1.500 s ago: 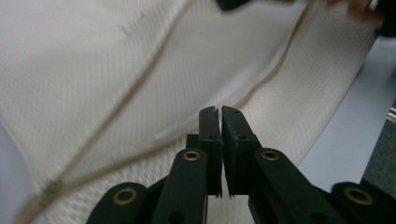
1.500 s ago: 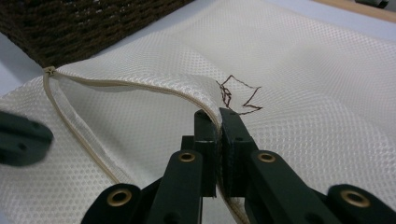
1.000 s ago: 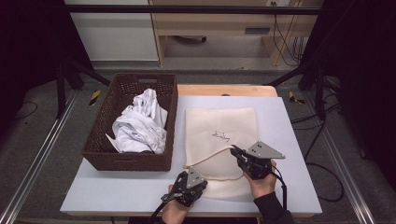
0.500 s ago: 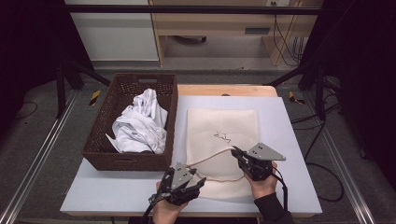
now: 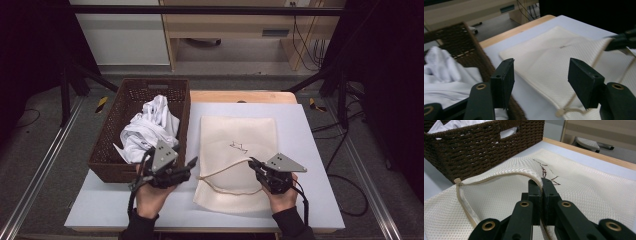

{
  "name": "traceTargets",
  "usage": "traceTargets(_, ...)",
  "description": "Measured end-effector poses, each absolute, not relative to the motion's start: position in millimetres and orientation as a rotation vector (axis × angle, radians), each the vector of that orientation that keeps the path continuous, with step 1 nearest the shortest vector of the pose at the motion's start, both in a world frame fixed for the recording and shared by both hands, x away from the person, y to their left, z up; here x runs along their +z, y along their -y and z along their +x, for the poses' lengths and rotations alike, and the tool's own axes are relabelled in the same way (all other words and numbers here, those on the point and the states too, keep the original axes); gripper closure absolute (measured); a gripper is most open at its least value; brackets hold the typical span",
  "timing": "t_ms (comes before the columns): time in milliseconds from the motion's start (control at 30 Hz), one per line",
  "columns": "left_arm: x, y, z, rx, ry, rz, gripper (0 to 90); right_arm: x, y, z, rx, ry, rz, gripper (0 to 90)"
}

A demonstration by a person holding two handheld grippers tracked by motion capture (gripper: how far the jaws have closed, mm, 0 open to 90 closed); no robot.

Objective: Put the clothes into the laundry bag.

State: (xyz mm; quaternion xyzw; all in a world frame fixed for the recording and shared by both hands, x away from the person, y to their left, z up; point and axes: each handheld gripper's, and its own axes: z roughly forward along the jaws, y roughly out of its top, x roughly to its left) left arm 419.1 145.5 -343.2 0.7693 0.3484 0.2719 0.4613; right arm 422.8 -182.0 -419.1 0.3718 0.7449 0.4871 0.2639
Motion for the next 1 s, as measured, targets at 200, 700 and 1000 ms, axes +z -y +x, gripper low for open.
traceTargets(200,-325.6,-179.4,454.8,0.716,-0.924,1.867,36.4,-419.7,182.0,423.3,1.314,-2.017,1.01,87.0)
traceTargets(700,-342.3,-236.5,537.7,0.833,-1.08,1.949,30.5,-422.4,182.8,424.5,1.295,-2.032,1.015,87.0)
traceTargets(1000,-375.8,-260.7,575.2,0.706,-1.21,2.063,18.0,-425.2,181.9,425.8,1.274,-2.056,1.015,87.1)
